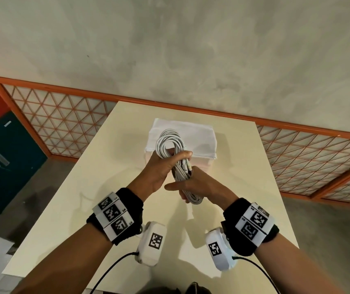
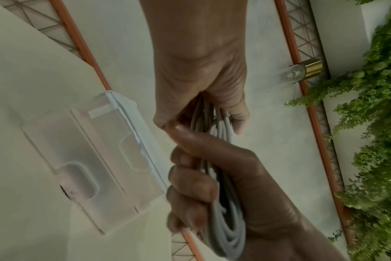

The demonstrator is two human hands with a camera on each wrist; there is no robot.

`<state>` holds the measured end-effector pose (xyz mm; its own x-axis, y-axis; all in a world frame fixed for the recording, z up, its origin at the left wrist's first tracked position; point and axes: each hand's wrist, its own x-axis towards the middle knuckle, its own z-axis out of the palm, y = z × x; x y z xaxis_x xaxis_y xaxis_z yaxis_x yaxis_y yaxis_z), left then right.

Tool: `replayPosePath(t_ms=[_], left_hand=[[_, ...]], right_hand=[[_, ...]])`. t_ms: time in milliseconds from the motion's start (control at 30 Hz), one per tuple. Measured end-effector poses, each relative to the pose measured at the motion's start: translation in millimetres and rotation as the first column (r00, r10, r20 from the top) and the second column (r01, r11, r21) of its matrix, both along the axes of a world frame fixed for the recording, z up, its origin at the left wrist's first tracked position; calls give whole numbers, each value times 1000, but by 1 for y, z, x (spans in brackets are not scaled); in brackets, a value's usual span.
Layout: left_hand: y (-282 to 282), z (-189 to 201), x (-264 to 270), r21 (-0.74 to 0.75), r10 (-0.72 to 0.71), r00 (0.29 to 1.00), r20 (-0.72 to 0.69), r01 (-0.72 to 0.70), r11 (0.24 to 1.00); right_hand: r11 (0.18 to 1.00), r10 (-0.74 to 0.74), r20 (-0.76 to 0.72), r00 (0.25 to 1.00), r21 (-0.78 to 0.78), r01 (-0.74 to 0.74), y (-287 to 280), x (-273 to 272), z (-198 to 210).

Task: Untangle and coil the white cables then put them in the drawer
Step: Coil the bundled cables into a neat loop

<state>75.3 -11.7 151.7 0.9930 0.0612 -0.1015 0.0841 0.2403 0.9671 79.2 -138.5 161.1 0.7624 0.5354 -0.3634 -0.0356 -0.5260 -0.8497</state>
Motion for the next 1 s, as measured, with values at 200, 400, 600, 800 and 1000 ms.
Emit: replayPosePath(t_ms=[200,400,600,800,1000], left_hand=[[2,-3,-4,37,-69,997,-46,71,997],[6,5,-7,96,-184,979,-82,192,977],[8,2,-15,43,-225,969,-102,230,972],[12,0,-14,-244,-250,968,-17,238,940],[9,6,-7,-390,-21,999,24,29,920]], right_hand=[[983,35,8,999,181,-36,-5,8,3],[954,-36,-73,997,293,56,8,4,-4],[974,-73,-20,997,213,76,10,-2,-6],[970,-64,-75,995,228,80,9,-3,-9],[965,-30,-144,989,253,66,14,-2,-6]])
